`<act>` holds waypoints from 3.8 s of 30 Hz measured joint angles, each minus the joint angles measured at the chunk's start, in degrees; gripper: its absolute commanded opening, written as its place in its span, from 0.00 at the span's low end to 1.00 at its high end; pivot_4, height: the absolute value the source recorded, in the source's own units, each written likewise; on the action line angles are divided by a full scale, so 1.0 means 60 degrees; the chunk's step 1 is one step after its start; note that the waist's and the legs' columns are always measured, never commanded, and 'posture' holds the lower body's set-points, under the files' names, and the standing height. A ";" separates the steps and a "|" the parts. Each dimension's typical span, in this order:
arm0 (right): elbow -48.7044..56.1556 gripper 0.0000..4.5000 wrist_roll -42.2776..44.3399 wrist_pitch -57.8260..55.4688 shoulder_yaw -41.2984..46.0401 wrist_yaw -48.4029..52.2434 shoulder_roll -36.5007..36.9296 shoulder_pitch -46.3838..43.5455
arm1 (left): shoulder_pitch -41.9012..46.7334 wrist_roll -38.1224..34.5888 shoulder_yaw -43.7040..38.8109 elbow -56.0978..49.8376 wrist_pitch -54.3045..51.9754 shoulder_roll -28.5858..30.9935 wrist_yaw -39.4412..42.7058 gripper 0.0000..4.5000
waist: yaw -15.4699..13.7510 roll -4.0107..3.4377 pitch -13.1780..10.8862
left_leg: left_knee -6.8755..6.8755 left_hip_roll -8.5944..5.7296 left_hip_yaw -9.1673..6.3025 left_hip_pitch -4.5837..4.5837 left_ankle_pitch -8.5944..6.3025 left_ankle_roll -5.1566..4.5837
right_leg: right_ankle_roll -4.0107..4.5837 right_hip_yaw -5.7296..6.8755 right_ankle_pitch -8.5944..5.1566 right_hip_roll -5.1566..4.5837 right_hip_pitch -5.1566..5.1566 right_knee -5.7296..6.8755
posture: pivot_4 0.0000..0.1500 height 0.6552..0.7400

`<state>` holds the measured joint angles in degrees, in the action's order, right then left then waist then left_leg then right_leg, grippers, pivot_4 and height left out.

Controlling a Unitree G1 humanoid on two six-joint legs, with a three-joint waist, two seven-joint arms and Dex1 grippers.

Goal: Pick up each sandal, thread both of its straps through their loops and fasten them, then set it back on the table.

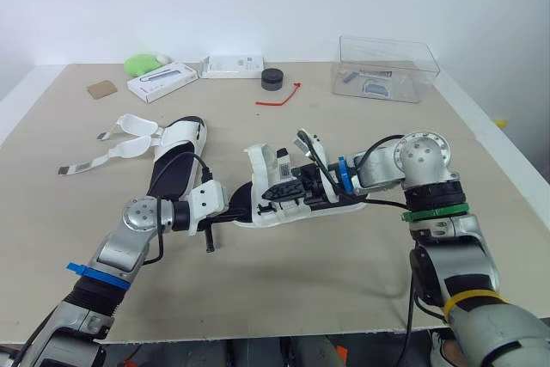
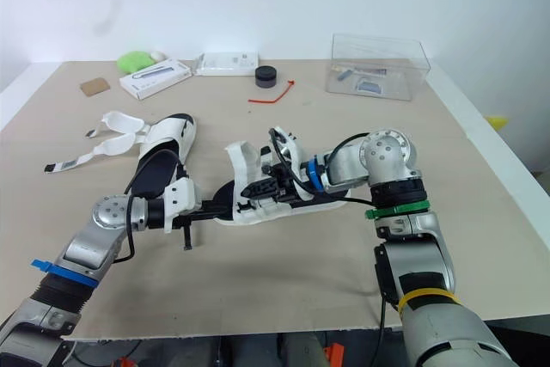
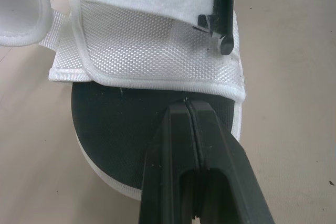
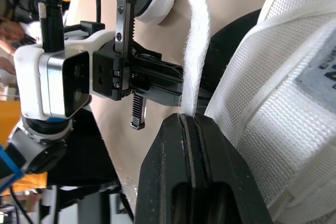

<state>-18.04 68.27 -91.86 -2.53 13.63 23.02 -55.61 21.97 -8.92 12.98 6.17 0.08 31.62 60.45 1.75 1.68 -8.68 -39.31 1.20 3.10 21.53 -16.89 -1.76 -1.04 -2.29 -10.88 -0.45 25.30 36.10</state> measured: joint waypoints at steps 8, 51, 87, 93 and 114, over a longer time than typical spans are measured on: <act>0.1260 0.01 -0.1300 0.0314 -0.0509 0.0997 0.0209 0.0232 | -0.0045 0.0005 0.0036 -0.0008 0.0002 -0.0016 -0.0049 0.00 | -0.0008 -0.0010 0.0010 | 0.0000 -0.0001 -0.0001 -0.0002 -0.0003 -0.0004 | -0.0001 0.0002 -0.0001 -0.0005 -0.0003 -0.0003 | 1.00 1.00; 0.4447 0.41 -0.5128 0.3233 -0.3053 0.5190 0.1729 0.0828 | 0.0026 0.0011 0.0254 0.0001 0.0012 -0.0103 -0.0214 0.00 | -0.0086 -0.0025 0.0030 | 0.0000 -0.0057 -0.0039 -0.0003 -0.0022 -0.0013 | 0.0033 0.0146 -0.0022 -0.0124 -0.0019 -0.0006 | 1.00 1.00; 0.4324 0.01 -0.6081 0.2784 -0.2653 0.5641 0.1214 0.0903 | -0.0197 0.0016 0.0214 -0.0210 0.0014 -0.0099 -0.0442 0.00 | -0.0086 -0.0033 0.0028 | 0.0004 -0.0058 -0.0063 -0.0001 -0.0025 -0.0008 | 0.0060 0.0174 -0.0030 -0.0134 -0.0019 0.0003 | 1.00 1.00; 0.5335 0.01 -0.5978 0.2668 -0.2253 0.5170 0.1208 0.1541 | -0.0144 0.0017 0.0258 -0.0198 0.0015 -0.0099 -0.0412 0.00 | -0.0087 -0.0032 0.0029 | 0.0006 -0.0060 -0.0077 0.0002 -0.0027 -0.0004 | 0.0059 0.0185 -0.0039 -0.0134 -0.0023 0.0003 | 1.00 1.00; 0.7528 0.85 -0.3666 0.2513 -0.0114 0.5028 0.1884 0.5214 | 0.0263 0.0022 0.0288 0.0225 0.0089 -0.0018 -0.0126 0.00 | -0.0092 -0.0040 0.0026 | -0.0002 -0.0066 -0.0160 -0.0009 -0.0021 0.0003 | 0.0018 0.0221 -0.0105 -0.0126 -0.0060 0.0018 | 1.00 1.00</act>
<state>27.13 46.27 -76.78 -3.21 43.80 34.32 -24.33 23.54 -8.79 14.71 7.52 0.61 31.51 59.69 1.20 1.44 -8.52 -39.33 0.81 2.14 21.48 -17.01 -1.74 -0.93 -0.97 -11.51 -1.21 24.94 36.21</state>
